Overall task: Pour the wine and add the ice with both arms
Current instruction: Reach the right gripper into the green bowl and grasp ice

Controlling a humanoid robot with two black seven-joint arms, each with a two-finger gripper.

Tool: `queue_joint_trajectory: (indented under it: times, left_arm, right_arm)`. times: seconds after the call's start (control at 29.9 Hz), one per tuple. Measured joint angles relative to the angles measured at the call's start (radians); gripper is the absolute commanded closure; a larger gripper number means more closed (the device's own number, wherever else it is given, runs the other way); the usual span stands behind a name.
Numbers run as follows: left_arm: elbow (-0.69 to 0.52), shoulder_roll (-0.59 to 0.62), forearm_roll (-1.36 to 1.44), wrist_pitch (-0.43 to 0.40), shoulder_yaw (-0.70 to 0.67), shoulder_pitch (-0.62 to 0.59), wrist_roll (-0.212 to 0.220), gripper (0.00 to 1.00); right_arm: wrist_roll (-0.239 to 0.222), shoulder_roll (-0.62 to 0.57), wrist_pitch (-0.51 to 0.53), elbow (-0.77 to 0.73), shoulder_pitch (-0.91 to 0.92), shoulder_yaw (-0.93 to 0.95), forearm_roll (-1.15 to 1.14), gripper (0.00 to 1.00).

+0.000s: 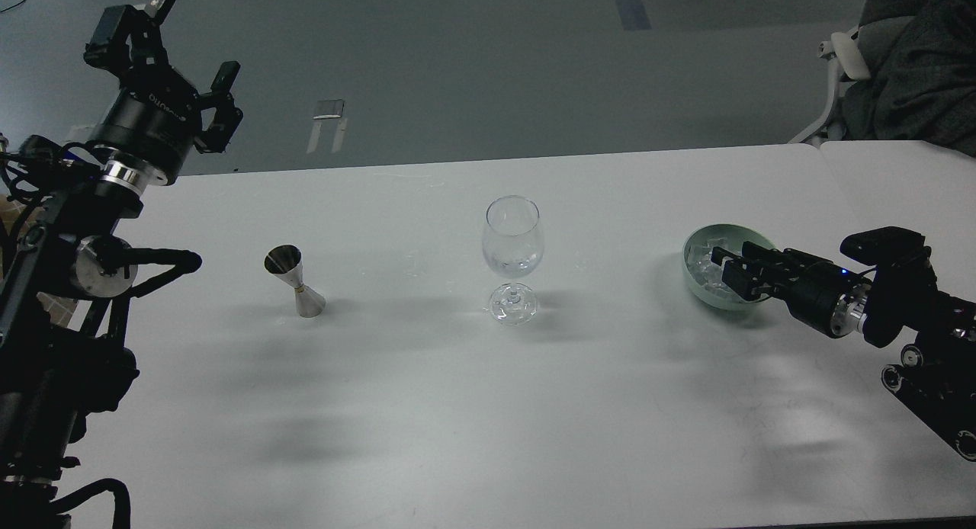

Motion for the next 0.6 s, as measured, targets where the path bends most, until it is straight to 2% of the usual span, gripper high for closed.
queue_joint_trajectory:
  times: [0.43,0.6]
  left_arm:
    - [-0.009,0.000,0.000,0.000,0.000,0.000,0.000,0.03]
    - [-0.012,0.000,0.000,0.000,0.000,0.000,0.000,0.03]
  right_arm:
    - [-0.001,-0.011,0.002,-0.004,0.005,-0.009,0.000,0.46]
    - [-0.001,-0.018,0.003,-0.004,0.005,-0.009,0.000,0.56]
